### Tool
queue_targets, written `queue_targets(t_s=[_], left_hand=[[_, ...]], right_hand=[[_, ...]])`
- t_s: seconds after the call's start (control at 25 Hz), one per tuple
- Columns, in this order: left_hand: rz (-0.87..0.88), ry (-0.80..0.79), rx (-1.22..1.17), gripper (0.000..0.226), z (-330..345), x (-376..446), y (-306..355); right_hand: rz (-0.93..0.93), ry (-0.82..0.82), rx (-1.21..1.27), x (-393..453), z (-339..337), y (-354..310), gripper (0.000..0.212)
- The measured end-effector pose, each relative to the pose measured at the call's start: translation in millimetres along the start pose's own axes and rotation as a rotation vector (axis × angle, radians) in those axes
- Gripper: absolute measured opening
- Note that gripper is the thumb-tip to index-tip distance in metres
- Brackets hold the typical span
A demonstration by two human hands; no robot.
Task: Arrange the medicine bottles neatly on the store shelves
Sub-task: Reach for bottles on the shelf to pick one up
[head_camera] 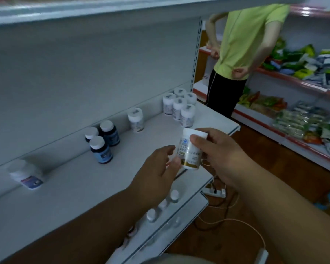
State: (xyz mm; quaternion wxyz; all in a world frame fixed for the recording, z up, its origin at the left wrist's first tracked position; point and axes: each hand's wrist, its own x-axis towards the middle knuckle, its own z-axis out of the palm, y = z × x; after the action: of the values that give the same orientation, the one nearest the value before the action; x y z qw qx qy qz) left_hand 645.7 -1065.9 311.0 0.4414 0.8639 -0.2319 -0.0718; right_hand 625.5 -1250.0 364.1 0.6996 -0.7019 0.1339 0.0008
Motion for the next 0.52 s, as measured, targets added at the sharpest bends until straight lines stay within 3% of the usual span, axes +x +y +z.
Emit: queue_targets(t_s=[0.2, 0.36, 0.52], left_hand=[[-0.238, 0.081, 0.312, 0.085, -5, 59, -22], [-0.349, 0.243, 0.571, 0.066, 2, 96, -41], [-0.390, 0.426, 0.746, 0.058, 3, 126, -48]], right_hand=[[-0.125, -0.154, -0.473, 102, -2, -10, 0.036], [-0.243, -0.328, -0.778, 171, 13, -9, 0.035], [-0.330, -0.505, -0.925, 225, 32, -10, 0.054]])
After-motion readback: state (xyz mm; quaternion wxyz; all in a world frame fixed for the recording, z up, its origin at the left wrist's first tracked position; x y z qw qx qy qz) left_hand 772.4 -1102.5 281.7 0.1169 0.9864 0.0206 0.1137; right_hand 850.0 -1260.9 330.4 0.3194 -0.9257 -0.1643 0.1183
